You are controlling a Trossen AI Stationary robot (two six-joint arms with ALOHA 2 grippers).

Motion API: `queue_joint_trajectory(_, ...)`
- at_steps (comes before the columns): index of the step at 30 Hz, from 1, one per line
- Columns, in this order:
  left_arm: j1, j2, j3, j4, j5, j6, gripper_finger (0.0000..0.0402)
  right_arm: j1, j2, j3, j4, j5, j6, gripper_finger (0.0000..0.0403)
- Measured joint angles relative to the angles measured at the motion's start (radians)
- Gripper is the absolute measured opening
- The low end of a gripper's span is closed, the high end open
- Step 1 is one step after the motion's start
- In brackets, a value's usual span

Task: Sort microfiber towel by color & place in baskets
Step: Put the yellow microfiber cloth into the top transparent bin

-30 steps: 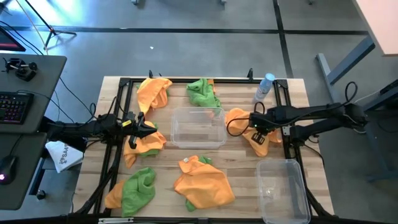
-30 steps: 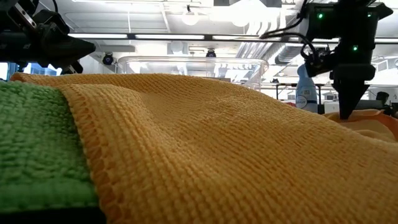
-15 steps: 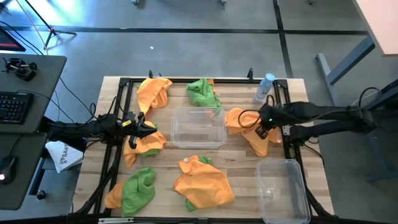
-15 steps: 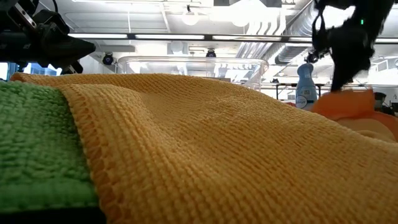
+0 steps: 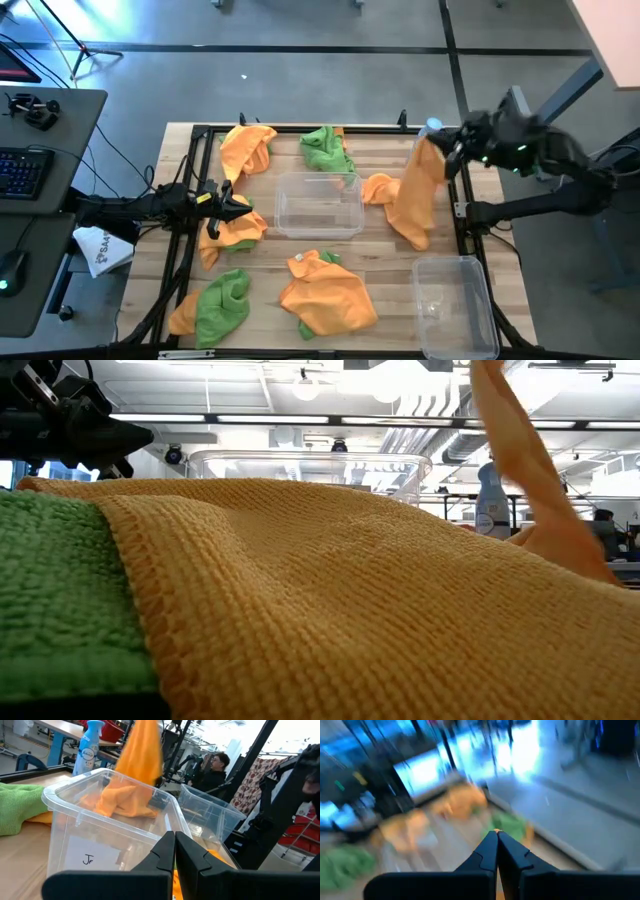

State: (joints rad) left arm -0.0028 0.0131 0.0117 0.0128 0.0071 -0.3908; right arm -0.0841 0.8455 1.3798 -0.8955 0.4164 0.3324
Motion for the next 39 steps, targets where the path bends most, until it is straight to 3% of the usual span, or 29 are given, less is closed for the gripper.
queue_joint_trajectory(9, 0.000, 0.000, 0.000, 0.000, 0.000, 0.000, 0.0000, 0.000, 0.216, 0.273, 0.185, -0.042, -0.216, 0.0000)
queue_joint_trajectory(14, 0.000, 0.000, 0.000, 0.000, 0.000, 0.000, 0.0000, 0.010, 0.384, 0.443, 0.237, -0.120, -0.253, 0.0000)
queue_joint_trajectory(27, 0.000, 0.000, 0.000, 0.000, 0.000, 0.000, 0.0000, 0.111, 0.757, 0.940, 0.294, -0.118, -0.341, 0.0000)
queue_joint_trajectory(33, 0.000, 0.000, 0.000, 0.000, 0.000, 0.000, 0.0000, 0.150, 0.834, 0.931, 0.235, 0.007, -0.316, 0.0000)
queue_joint_trajectory(39, 0.000, 0.000, 0.000, 0.000, 0.000, 0.000, 0.0000, 0.191, 0.899, 0.887, 0.039, 0.174, -0.140, 0.0000)
